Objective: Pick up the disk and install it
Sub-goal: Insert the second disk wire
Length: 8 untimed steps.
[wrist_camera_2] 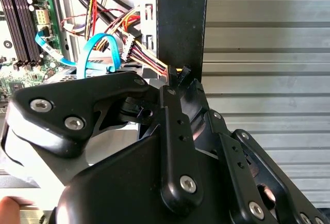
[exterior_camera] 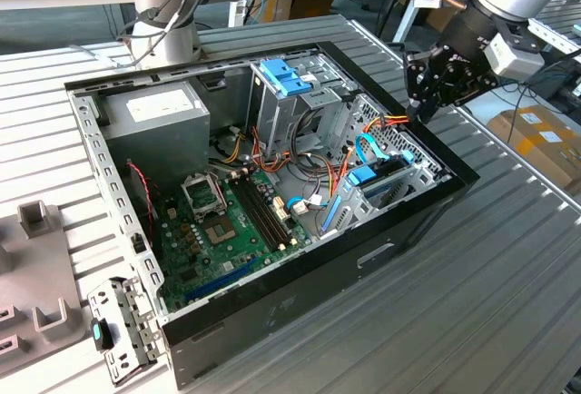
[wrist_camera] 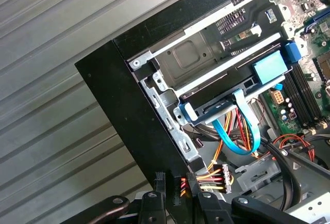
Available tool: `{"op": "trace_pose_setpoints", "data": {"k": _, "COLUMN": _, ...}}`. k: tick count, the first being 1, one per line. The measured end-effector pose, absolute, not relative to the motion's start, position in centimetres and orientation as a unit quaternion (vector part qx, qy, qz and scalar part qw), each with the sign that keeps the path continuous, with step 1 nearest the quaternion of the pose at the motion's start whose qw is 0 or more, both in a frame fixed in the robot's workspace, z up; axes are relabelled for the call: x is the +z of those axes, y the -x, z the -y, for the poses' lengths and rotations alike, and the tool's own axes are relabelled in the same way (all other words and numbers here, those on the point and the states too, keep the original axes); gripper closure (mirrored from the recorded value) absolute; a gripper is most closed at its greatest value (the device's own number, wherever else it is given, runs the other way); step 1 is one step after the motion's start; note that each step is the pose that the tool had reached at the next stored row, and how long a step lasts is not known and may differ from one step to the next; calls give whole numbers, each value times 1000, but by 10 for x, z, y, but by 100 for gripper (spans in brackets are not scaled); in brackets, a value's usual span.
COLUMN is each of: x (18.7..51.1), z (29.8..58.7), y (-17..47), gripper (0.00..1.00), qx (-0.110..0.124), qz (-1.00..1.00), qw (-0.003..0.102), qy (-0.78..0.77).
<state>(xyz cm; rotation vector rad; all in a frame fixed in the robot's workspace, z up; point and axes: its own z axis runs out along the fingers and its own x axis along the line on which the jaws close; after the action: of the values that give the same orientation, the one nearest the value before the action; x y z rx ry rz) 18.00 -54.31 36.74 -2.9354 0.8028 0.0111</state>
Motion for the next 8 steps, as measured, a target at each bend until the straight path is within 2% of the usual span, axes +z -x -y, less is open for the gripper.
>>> {"op": "trace_pose_setpoints", "data": {"k": 5, "x": 368, "z": 543, "y": -180, "gripper": 72, "qx": 4, "qz": -263, "qw": 49, "qy": 963}}
{"op": "trace_pose_setpoints", "data": {"k": 6, "x": 368, "z": 543, "y": -180, "gripper": 79, "qx": 4, "qz": -263, "qw": 49, "qy": 963}}
{"op": "trace_pose_setpoints", "data": {"k": 8, "x": 368, "z": 543, "y": -180, "gripper": 79, "qx": 4, "qz": -263, "qw": 49, "qy": 963}}
